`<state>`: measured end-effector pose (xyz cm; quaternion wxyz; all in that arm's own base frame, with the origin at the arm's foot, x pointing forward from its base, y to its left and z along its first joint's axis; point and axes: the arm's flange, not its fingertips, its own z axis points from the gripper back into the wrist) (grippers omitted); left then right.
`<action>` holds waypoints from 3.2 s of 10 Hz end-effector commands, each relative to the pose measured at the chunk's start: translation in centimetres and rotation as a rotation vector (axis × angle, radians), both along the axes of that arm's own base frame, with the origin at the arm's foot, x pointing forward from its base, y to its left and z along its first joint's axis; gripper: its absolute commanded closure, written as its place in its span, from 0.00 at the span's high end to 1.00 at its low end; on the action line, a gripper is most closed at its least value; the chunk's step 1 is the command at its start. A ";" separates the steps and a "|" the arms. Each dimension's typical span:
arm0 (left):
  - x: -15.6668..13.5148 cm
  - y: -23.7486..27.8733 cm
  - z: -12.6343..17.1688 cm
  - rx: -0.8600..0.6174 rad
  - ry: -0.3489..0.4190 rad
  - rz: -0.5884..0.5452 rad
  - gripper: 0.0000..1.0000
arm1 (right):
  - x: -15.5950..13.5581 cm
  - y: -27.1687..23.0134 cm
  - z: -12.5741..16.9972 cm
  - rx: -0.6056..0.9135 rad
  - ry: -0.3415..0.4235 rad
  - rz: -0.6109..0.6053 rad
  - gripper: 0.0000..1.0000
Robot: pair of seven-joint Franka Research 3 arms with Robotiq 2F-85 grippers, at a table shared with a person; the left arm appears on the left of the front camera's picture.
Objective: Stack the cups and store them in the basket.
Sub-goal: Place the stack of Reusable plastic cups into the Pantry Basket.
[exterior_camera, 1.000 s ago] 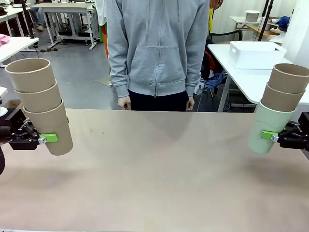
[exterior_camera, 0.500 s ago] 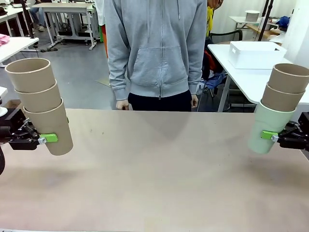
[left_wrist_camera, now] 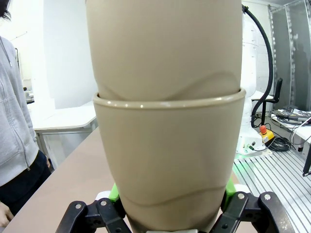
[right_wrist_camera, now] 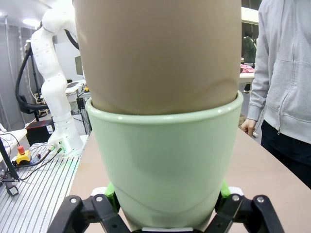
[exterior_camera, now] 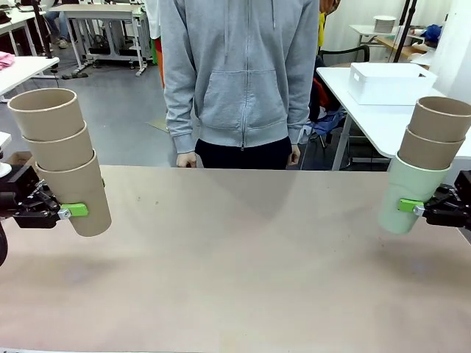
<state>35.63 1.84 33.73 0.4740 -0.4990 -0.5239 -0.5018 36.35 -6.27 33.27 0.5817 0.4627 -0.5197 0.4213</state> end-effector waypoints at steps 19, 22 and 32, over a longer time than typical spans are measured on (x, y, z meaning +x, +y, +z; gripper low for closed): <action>0.0 -0.1 0.3 -0.006 -0.006 -0.002 0.84 | 0.1 0.2 0.3 -0.008 -0.015 0.005 0.84; 0.0 -0.1 0.3 -0.006 -0.006 -0.002 0.84 | 0.1 0.2 0.3 -0.008 -0.015 0.005 0.84; 0.0 -0.1 0.3 -0.006 -0.006 -0.002 0.84 | 0.1 0.2 0.3 -0.008 -0.015 0.005 0.84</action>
